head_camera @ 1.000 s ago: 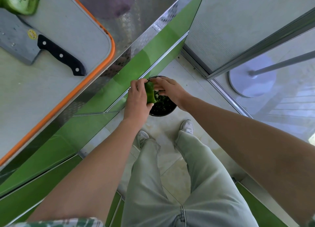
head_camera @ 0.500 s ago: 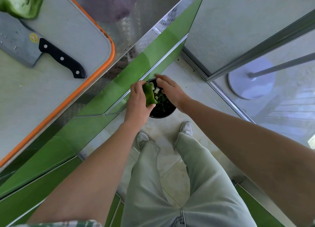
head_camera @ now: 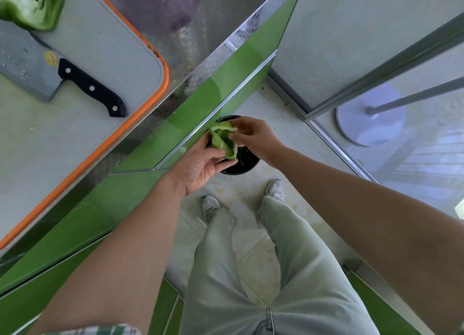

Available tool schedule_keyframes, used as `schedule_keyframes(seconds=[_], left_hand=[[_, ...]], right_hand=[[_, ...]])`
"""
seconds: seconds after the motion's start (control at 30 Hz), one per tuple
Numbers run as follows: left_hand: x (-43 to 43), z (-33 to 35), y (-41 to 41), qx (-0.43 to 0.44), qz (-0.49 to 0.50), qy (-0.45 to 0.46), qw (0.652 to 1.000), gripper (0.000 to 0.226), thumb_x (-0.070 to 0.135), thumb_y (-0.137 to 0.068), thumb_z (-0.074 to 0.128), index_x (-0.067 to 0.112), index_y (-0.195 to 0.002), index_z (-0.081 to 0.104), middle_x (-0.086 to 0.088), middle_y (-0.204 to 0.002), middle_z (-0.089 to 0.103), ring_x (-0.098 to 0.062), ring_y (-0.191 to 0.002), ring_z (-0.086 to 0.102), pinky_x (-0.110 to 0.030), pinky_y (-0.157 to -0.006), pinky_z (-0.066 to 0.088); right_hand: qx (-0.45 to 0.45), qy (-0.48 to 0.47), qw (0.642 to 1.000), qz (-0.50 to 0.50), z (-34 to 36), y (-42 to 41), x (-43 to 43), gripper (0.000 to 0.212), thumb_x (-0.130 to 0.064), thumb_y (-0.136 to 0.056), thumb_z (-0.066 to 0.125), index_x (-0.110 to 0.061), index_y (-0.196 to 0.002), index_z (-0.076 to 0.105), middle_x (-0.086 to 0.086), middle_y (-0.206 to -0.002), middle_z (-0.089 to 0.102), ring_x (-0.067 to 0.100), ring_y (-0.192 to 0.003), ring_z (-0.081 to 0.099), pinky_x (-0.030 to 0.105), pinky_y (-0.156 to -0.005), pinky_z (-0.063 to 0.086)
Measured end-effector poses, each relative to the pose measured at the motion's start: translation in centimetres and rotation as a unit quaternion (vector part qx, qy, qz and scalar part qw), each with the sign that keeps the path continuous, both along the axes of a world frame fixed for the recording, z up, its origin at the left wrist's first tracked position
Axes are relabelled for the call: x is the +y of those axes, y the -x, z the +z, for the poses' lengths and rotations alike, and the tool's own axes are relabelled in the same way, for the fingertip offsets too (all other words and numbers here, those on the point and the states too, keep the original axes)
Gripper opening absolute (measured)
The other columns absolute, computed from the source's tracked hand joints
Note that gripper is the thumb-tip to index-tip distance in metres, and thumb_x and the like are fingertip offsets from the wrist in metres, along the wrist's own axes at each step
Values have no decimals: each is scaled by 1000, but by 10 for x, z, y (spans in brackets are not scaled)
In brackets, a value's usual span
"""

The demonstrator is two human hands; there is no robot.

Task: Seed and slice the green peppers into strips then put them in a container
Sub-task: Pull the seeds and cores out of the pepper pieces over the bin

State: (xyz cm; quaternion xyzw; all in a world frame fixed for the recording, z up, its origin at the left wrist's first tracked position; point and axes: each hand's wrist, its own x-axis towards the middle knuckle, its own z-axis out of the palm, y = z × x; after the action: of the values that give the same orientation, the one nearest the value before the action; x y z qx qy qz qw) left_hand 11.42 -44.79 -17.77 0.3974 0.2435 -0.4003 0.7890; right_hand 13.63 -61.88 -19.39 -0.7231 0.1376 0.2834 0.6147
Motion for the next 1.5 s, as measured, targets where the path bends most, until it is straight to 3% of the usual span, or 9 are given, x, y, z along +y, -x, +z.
schedule_keyframes(seconds=[0.17, 0.37, 0.57, 0.67, 0.8, 0.93, 1.1, 1.3, 1.5], left_hand=[[1, -1, -2, 60, 36, -29, 997, 48, 44, -99, 46, 14, -137, 49, -23, -119, 65, -35, -117, 61, -55, -90, 54], [0, -3, -2, 48, 11, -52, 997, 56, 39, -93, 56, 9, -139, 43, -30, -125, 60, -36, -115, 63, -52, -87, 56], [-4, -4, -5, 81, 72, -99, 989, 31, 21, -104, 38, -4, -116, 53, -33, -124, 55, -45, -115, 57, -50, -81, 59], [-4, -5, -5, 83, 97, -123, 984, 26, 19, -105, 38, 0, -109, 55, -29, -122, 56, -40, -116, 57, -50, -82, 57], [-6, -6, -6, 34, 45, -175, 983, 27, 24, -107, 32, 12, -109, 56, -14, -111, 65, -23, -102, 64, -37, -83, 55], [-8, -8, -5, 27, 48, -183, 982, 27, 23, -108, 30, 15, -121, 52, -8, -112, 64, -19, -103, 60, -32, -89, 48], [-13, -6, -7, 47, 85, -163, 982, 31, 20, -108, 29, 9, -131, 47, -12, -116, 62, -21, -100, 62, -34, -82, 54], [-12, -4, -8, 45, 110, -163, 979, 27, 19, -108, 29, 15, -105, 55, -9, -105, 63, -20, -95, 62, -33, -77, 53], [-11, -3, -7, 46, 119, -155, 980, 27, 21, -108, 28, 16, -107, 55, -9, -108, 63, -20, -99, 62, -33, -80, 52]], right_hand=[[-22, 1, 1000, -5, -2, -2, 0, 32, 1, -84, 67, -3, -116, 63, 6, -98, 68, 10, -85, 64, 14, -79, 52], [-21, 10, 1000, 3, -9, -1, 3, 34, 2, -84, 67, -3, -118, 65, 7, -98, 71, 14, -86, 68, 27, -86, 54], [-12, -21, 1000, 18, -3, -1, 5, 36, 2, -87, 60, -6, -121, 64, 7, -106, 71, 11, -92, 66, 21, -90, 52], [58, -1, 998, 2, -3, -2, 3, 30, -3, -94, 48, -3, -122, 60, 11, -106, 66, 19, -94, 62, 29, -85, 55], [209, -62, 976, -1, -4, 2, 1, 26, -20, -95, 59, 0, -111, 60, 10, -85, 64, 20, -74, 64, 28, -67, 56], [271, -134, 949, -92, -4, 2, -1, 24, -13, -88, 67, 1, -107, 62, 6, -81, 67, 12, -69, 65, 22, -59, 55], [257, -118, 936, -210, -8, 4, 2, 9, -3, -86, 67, -4, -79, 63, 6, -68, 66, 8, -52, 64, 20, -52, 56], [198, 28, 962, -185, -13, 7, -5, 14, 8, -89, 56, 2, -93, 68, 13, -84, 65, 14, -64, 64, 20, -59, 58], [166, -75, 974, -138, -5, 3, 8, 4, -4, -90, 64, -2, -90, 67, 10, -81, 68, 18, -73, 67, 28, -75, 59]])
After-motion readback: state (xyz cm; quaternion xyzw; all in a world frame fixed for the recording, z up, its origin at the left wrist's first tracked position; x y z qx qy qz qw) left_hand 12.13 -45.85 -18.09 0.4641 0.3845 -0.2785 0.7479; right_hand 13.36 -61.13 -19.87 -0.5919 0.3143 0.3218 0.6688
